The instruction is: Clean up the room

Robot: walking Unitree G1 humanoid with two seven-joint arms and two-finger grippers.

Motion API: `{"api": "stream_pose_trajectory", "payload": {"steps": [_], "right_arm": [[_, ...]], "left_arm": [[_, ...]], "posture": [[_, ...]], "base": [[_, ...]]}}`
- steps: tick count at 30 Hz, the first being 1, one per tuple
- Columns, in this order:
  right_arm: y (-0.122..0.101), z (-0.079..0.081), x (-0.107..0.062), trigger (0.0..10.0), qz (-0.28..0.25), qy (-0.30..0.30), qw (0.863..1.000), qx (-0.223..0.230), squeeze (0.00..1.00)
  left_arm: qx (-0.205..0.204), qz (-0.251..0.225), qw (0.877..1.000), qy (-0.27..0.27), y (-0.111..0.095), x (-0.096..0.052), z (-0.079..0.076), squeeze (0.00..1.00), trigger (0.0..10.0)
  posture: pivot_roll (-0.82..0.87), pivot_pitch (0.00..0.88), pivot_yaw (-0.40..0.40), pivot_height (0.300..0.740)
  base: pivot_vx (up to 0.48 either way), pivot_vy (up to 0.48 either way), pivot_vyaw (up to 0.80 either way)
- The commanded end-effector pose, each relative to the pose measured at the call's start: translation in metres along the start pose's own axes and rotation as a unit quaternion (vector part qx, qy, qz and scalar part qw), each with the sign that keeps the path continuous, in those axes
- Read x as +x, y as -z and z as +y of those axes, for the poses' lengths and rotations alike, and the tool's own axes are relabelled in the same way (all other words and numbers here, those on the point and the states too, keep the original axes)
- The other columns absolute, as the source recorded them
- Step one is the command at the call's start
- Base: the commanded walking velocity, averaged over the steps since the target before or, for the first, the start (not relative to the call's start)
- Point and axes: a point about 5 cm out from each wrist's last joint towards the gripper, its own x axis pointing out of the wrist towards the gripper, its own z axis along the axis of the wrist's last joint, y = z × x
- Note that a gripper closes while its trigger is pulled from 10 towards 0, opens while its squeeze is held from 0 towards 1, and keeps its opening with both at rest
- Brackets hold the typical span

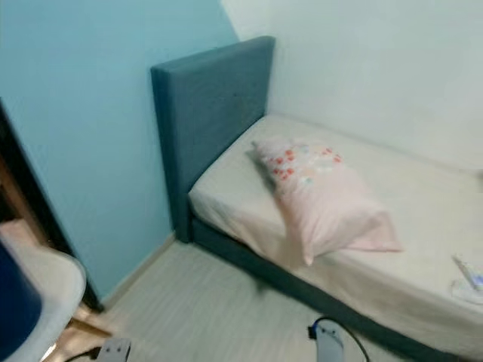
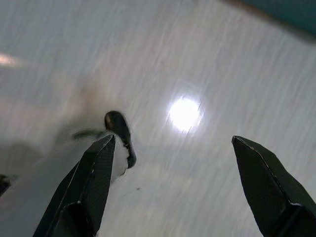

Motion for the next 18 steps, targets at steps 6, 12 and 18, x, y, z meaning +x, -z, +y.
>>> {"api": "stream_pose_trajectory", "payload": {"steps": [6,12,18], "right_arm": [[-0.003,-0.002,0.000,10.0,-0.004,0.005,1.000,0.006,0.00],[-0.006,-0.002,0.000,10.0,-0.011,0.007,1.000,0.006,0.00],[-0.029,-0.001,0.002,10.0,-0.047,0.002,0.999,-0.006,0.00]], "left_arm": [[-0.027,-0.002,1.000,-0.004,0.004,-0.002,0.011,0.00,10.0],[-0.049,-0.041,0.998,-0.004,-0.010,-0.001,0.019,0.00,10.0],[-0.043,-0.144,0.988,0.020,-0.068,0.002,0.013,0.00,10.0]], "posture": [[-0.01,0.000,-0.059,0.740],[-0.01,0.000,-0.065,0.740],[-0.01,0.000,-0.069,0.740]], "base": [[0.000,0.000,-0.77],[0.086,0.000,-0.77],[0.379,0.000,-0.77]]}}
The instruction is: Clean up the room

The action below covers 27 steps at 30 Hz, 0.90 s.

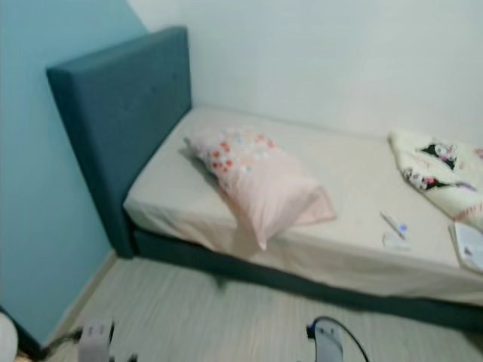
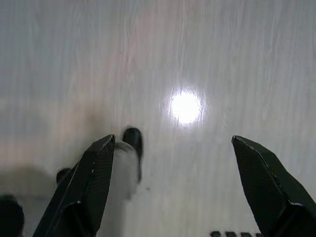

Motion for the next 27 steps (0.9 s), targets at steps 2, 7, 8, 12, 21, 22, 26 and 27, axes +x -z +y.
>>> {"api": "stream_pose_trajectory", "payload": {"steps": [2,7,8,12,21,22,26,27], "right_arm": [[-0.020,-0.004,0.001,10.0,-0.032,0.005,0.999,-0.001,0.00],[-0.054,0.002,0.003,10.0,-0.086,-0.004,0.996,-0.033,0.00],[-0.054,0.002,0.003,10.0,-0.086,-0.004,0.996,-0.033,0.00],[-0.073,0.009,0.002,10.0,-0.120,-0.017,0.991,-0.048,0.00],[-0.116,0.022,-0.004,10.0,-0.198,-0.051,0.977,-0.064,0.00],[-0.120,0.024,-0.004,10.0,-0.206,-0.056,0.975,-0.068,0.00],[-0.136,0.030,-0.009,10.0,-0.239,-0.075,0.964,-0.090,0.00],[-0.136,0.030,-0.009,10.0,-0.239,-0.075,0.964,-0.090,0.00]], "left_arm": [[0.004,-0.044,0.999,0.031,-0.023,0.006,-0.015,0.00,10.0],[0.000,-0.096,0.994,0.054,-0.049,0.011,-0.027,0.00,10.0],[0.000,-0.096,0.994,0.054,-0.049,0.011,-0.027,0.00,10.0],[-0.010,-0.131,0.989,0.065,-0.066,0.012,-0.034,0.00,10.0],[-0.020,-0.191,0.978,0.077,-0.093,0.012,-0.041,0.00,10.0],[-0.019,-0.196,0.978,0.076,-0.096,0.011,-0.041,0.00,10.0],[-0.015,-0.206,0.976,0.067,-0.102,0.011,-0.038,0.00,10.0],[-0.015,-0.206,0.976,0.067,-0.102,0.011,-0.038,0.00,10.0]], "posture": [[-0.01,0.000,-0.066,0.740],[-0.01,0.000,-0.066,0.740],[-0.01,0.000,-0.066,0.740],[-0.01,0.000,-0.068,0.740],[-0.03,0.000,-0.060,0.740],[-0.03,0.000,-0.060,0.740],[-0.03,0.000,-0.063,0.740],[-0.03,0.000,-0.063,0.740]], "base": [[0.382,0.000,-0.77],[0.382,0.000,-0.55],[0.382,0.000,0.00],[0.388,0.000,0.00],[0.394,0.000,0.00],[0.394,0.000,0.00],[0.390,0.000,0.00],[0.390,0.000,0.00]]}}
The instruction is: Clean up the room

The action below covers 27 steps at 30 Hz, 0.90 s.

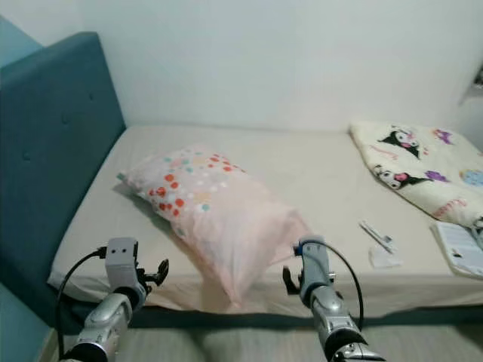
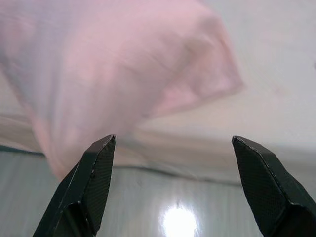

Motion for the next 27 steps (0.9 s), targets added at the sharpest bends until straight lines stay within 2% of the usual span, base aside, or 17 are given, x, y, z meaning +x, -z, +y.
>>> {"api": "stream_pose_trajectory", "payload": {"steps": [1,11,14,17,18,20,21,27], "right_arm": [[0.000,-0.003,-0.001,10.0,-0.003,0.000,1.000,-0.001,0.00],[-0.010,0.001,0.002,10.0,-0.024,-0.008,1.000,0.006,0.00],[-0.013,0.001,0.003,10.0,-0.028,-0.008,0.999,0.017,0.00],[-0.020,-0.005,0.005,10.0,-0.032,0.004,0.999,0.031,0.00],[-0.020,-0.005,0.005,10.0,-0.032,0.004,0.999,0.031,0.00],[-0.022,-0.013,0.005,10.0,-0.022,0.016,0.998,0.052,0.00],[-0.022,-0.013,0.005,10.0,-0.022,0.016,0.998,0.052,0.00],[-0.041,-0.032,0.006,10.0,-0.043,0.037,0.994,0.094,0.00]], "left_arm": [[0.002,-0.006,1.000,0.001,-0.003,0.002,-0.001,0.00,10.0],[0.004,-0.009,1.000,0.017,-0.004,0.002,-0.008,0.00,10.0],[-0.007,-0.009,0.999,0.030,-0.005,0.004,-0.013,0.00,10.0],[-0.075,0.026,0.996,0.048,-0.001,0.008,-0.024,0.00,10.0],[-0.075,0.026,0.996,0.048,-0.001,0.008,-0.024,0.00,10.0],[-0.118,0.043,0.990,0.057,0.001,0.009,-0.028,0.00,10.0],[-0.118,0.043,0.990,0.057,0.001,0.009,-0.028,0.00,10.0],[-0.192,0.086,0.975,0.076,0.007,0.011,-0.039,0.00,10.0]], "posture": [[-0.03,0.000,-0.063,0.740],[-0.03,0.000,-0.058,0.740],[-0.03,0.000,-0.057,0.740],[-0.03,0.000,-0.058,0.740],[-0.03,0.000,-0.058,0.740],[-0.03,0.000,-0.057,0.735],[-0.03,0.000,-0.057,0.735],[-0.03,0.000,-0.058,0.705]], "base": [[0.386,0.000,0.00],[0.390,0.000,0.00],[0.335,0.000,0.00],[0.000,0.000,0.00],[0.000,0.000,0.00],[0.000,0.000,0.00],[0.000,0.000,0.00],[0.000,0.000,0.00]]}}
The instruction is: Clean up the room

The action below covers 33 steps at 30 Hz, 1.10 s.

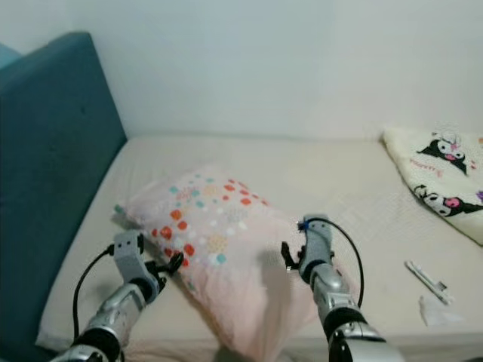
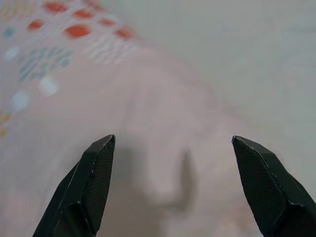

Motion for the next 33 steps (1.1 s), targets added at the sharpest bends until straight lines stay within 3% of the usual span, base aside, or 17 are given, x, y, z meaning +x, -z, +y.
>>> {"api": "stream_pose_trajectory", "payload": {"steps": [1,9,10,12,13,18,20,22,24,26,28,29,31,33], "right_arm": [[-0.005,-0.005,0.001,10.0,-0.002,0.009,1.000,0.012,0.00],[-0.024,-0.014,0.003,10.0,-0.025,0.022,0.999,0.012,0.00],[-0.036,-0.020,0.004,10.0,-0.043,0.031,0.998,0.016,0.00],[-0.039,-0.022,0.004,10.0,-0.047,0.033,0.998,0.018,0.00],[-0.044,-0.024,0.004,10.0,-0.054,0.036,0.998,0.021,0.00],[-0.051,-0.027,0.004,10.0,-0.066,0.037,0.997,0.025,0.00],[-0.060,-0.027,0.004,10.0,-0.080,0.033,0.996,0.026,0.00],[-0.060,-0.024,0.005,10.0,-0.081,0.023,0.996,0.022,0.00],[-0.051,-0.014,0.005,10.0,-0.068,-0.002,0.998,0.001,0.00],[-0.051,-0.014,0.005,10.0,-0.068,-0.002,0.998,0.001,0.00],[-0.031,-0.004,0.004,10.0,-0.040,-0.030,0.999,-0.013,0.00],[-0.031,-0.004,0.004,10.0,-0.040,-0.030,0.999,-0.013,0.00],[-0.011,0.004,-0.002,10.0,-0.029,-0.074,0.997,-0.001,0.00],[-0.010,0.005,-0.004,10.0,-0.033,-0.084,0.996,0.003,0.00]], "left_arm": [[-0.023,0.035,0.999,0.013,0.011,0.001,-0.006,0.00,10.0],[-0.024,0.076,0.996,0.029,0.016,0.004,-0.015,0.00,10.0],[-0.031,0.078,0.996,0.036,0.016,0.005,-0.020,0.26,10.0],[-0.036,0.078,0.996,0.038,0.016,0.006,-0.021,0.26,10.0],[-0.052,0.079,0.995,0.042,0.017,0.006,-0.022,1.00,10.0],[-0.089,0.082,0.992,0.040,0.018,0.005,-0.022,1.00,10.0],[-0.145,0.072,0.987,0.024,0.016,0.006,-0.018,1.00,10.0],[-0.166,0.066,0.984,0.015,0.014,0.006,-0.015,1.00,10.0],[-0.191,0.062,0.979,0.017,0.013,0.006,-0.015,1.00,10.0],[-0.191,0.062,0.979,0.017,0.013,0.006,-0.015,1.00,10.0],[-0.211,0.057,0.975,0.033,0.011,0.007,-0.019,1.00,10.0],[-0.211,0.057,0.975,0.033,0.011,0.007,-0.019,1.00,10.0],[-0.247,0.041,0.966,0.056,0.003,0.009,-0.024,1.00,10.0],[-0.254,0.036,0.965,0.061,0.001,0.009,-0.025,1.00,10.0]], "posture": [[-0.03,0.000,-0.057,0.700],[-0.04,0.000,-0.053,0.680],[-0.03,0.000,-0.050,0.670],[-0.03,0.000,-0.050,0.665],[-0.04,0.000,-0.049,0.660],[-0.04,0.000,-0.045,0.650],[-0.05,0.000,-0.042,0.640],[-0.05,0.000,-0.041,0.635],[-0.05,0.000,-0.041,0.625],[-0.05,0.000,-0.041,0.625],[-0.05,0.011,-0.041,0.615],[-0.05,0.011,-0.041,0.615],[-0.06,0.024,-0.034,0.600],[-0.06,0.024,-0.034,0.595]], "base": [[0.000,0.000,0.00],[0.000,0.000,0.00],[0.000,0.000,0.00],[0.000,0.000,0.00],[0.000,0.000,0.00],[0.000,0.000,0.00],[0.000,0.000,0.00],[0.000,0.000,0.00],[0.000,0.000,0.00],[0.000,0.000,0.00],[0.000,0.000,0.00],[0.000,0.000,0.00],[0.000,0.000,0.00],[0.000,0.000,0.00]]}}
